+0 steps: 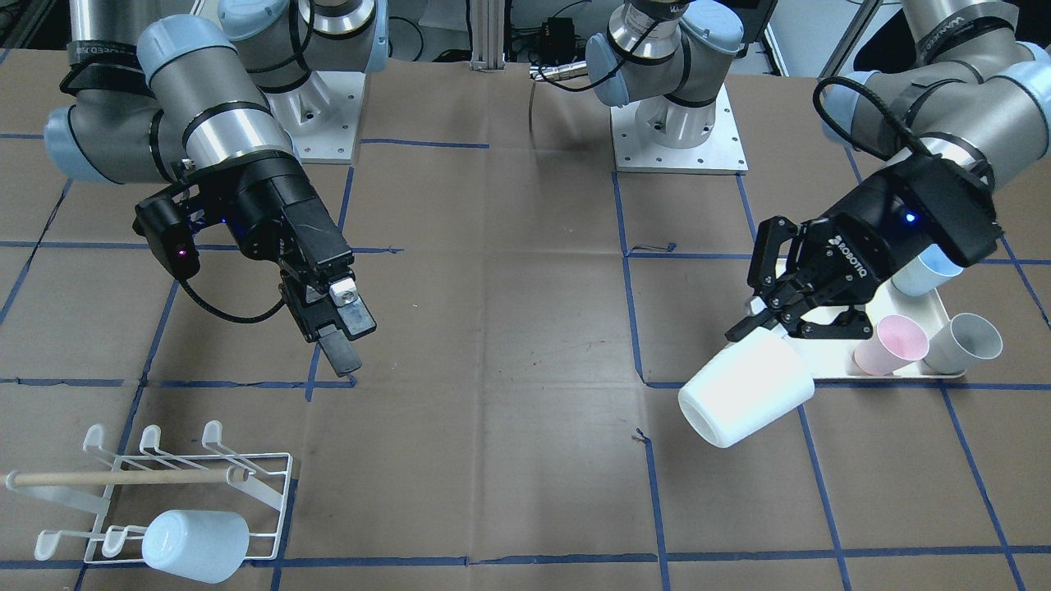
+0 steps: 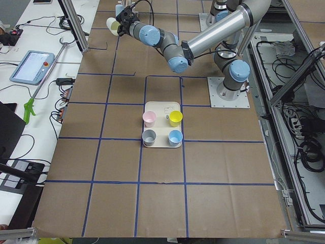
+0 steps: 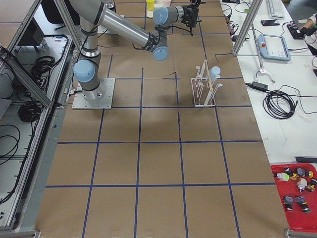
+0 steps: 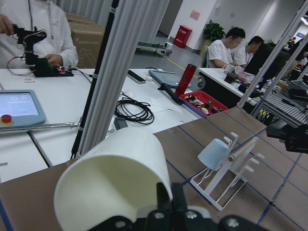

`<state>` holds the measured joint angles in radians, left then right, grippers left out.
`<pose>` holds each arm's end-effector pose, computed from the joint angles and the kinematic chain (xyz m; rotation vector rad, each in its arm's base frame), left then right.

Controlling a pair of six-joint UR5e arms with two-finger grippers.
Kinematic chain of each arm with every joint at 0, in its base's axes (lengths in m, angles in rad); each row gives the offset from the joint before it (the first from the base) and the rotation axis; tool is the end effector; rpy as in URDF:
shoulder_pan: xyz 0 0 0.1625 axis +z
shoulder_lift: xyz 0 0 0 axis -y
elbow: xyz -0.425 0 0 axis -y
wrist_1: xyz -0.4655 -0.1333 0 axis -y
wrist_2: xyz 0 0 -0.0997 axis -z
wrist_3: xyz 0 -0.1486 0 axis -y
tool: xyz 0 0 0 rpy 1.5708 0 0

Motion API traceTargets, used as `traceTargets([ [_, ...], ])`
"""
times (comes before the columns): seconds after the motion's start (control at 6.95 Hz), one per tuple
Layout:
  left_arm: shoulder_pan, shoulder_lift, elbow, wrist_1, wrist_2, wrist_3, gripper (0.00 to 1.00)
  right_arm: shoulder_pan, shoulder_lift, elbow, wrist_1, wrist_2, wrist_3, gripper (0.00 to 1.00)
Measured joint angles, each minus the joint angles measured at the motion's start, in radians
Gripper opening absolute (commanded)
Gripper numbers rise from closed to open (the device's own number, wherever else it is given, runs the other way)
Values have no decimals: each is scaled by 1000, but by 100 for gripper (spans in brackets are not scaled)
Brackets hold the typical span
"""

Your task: Transfer IKEA cup to right arm and place on rack

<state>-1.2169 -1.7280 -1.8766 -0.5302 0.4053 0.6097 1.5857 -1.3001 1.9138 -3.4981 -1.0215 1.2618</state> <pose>-0.0457 -0.6550 0.3797 -0.6648 -1.9975 1.1749 0.2204 -0.6389 0.3681 0.7438 1.7136 -0.8238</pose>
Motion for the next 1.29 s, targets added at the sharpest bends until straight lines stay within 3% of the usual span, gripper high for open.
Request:
traceTargets([
  [0.43, -58, -168, -50, 383, -70, -85, 0, 0, 22, 50, -104, -6, 161, 100],
  [0.72, -98, -214, -63, 691, -62, -357, 2, 0, 31, 82, -112, -13, 236, 100],
  [1.29, -160, -223, -200, 1009, -59, -504, 3, 9, 33, 104, -94, -21, 299, 100],
])
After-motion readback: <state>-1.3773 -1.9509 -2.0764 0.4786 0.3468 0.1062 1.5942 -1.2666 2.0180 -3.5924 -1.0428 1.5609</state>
